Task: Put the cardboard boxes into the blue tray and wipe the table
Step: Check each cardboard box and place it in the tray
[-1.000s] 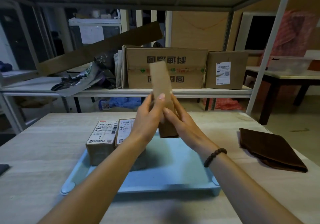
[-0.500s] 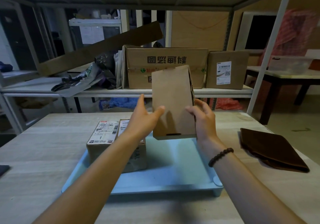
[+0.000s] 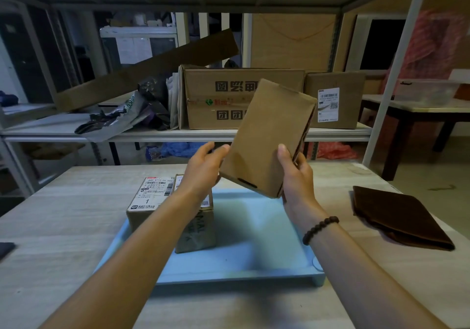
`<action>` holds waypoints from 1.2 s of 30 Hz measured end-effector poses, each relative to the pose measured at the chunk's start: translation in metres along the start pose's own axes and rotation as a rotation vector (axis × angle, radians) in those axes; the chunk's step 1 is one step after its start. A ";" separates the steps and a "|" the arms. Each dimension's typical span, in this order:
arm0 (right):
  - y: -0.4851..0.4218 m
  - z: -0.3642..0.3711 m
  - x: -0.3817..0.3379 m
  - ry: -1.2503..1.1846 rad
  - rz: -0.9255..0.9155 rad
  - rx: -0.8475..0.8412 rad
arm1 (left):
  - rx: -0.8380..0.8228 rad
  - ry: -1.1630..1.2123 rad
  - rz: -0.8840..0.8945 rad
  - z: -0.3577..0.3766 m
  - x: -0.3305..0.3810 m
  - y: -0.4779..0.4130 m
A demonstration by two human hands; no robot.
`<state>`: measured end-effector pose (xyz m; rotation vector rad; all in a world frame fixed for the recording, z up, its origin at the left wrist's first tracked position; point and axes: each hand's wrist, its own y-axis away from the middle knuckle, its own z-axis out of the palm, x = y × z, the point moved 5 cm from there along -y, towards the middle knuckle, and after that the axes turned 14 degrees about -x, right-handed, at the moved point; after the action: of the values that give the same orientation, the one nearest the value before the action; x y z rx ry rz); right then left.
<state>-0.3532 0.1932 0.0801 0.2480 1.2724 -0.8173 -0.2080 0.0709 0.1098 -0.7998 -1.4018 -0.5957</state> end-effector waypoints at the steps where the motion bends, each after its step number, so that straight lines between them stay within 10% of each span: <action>1: 0.001 0.001 0.000 0.043 -0.001 -0.011 | 0.022 -0.003 0.014 -0.002 0.001 0.000; 23: 0.011 0.012 -0.017 0.258 -0.198 -0.112 | -0.222 0.020 0.197 0.005 0.002 0.000; 36: 0.013 0.011 0.011 -0.219 0.397 -0.310 | -0.036 -0.725 0.559 -0.005 0.003 0.009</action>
<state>-0.3358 0.1909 0.0701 0.1485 1.0777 -0.2929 -0.1978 0.0727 0.1116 -1.4596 -1.6997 0.1323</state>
